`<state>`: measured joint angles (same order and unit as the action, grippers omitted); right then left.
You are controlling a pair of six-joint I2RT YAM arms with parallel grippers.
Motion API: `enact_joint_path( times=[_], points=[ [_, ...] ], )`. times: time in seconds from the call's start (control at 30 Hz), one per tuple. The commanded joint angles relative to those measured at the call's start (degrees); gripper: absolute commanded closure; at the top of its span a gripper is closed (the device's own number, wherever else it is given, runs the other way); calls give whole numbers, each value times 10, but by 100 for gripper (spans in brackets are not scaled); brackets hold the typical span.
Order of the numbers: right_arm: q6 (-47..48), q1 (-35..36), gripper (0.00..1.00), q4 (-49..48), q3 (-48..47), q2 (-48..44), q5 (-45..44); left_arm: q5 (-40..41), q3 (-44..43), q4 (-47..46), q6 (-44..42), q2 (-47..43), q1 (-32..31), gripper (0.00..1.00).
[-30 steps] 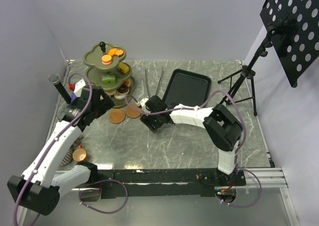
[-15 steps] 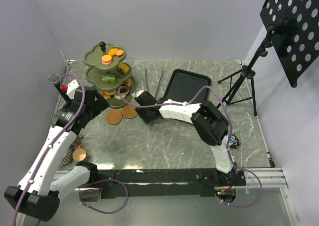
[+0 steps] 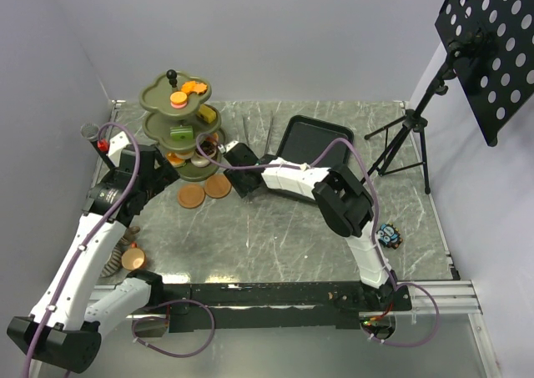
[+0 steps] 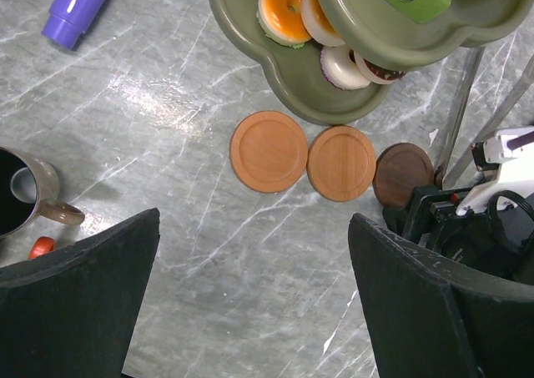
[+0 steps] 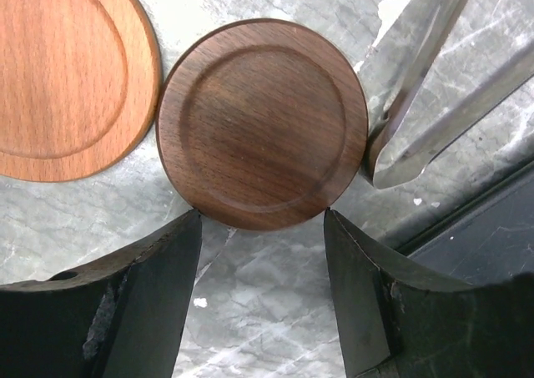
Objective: Serve the afternoon tea
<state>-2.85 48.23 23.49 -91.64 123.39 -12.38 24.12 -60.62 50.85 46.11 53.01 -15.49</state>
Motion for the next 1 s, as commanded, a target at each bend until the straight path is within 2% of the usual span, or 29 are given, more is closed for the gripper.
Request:
enact_joint_path(
  times=[0.0,0.3,0.53,0.7,0.97],
  points=[
    [17,-2,33,9,-7,41,21,11,-16,-9,-12,-5,6,0],
    [1,-2,41,26,-64,69,53,5,-17,-9,-15,3,12,0],
    [-8,-3,43,38,-94,87,73,7,-18,-8,-21,2,18,0],
    [5,-2,36,17,-98,57,70,15,-37,20,-23,1,21,0],
    [39,-2,22,-47,-58,-53,101,37,-31,157,71,-20,43,0]
  ],
)
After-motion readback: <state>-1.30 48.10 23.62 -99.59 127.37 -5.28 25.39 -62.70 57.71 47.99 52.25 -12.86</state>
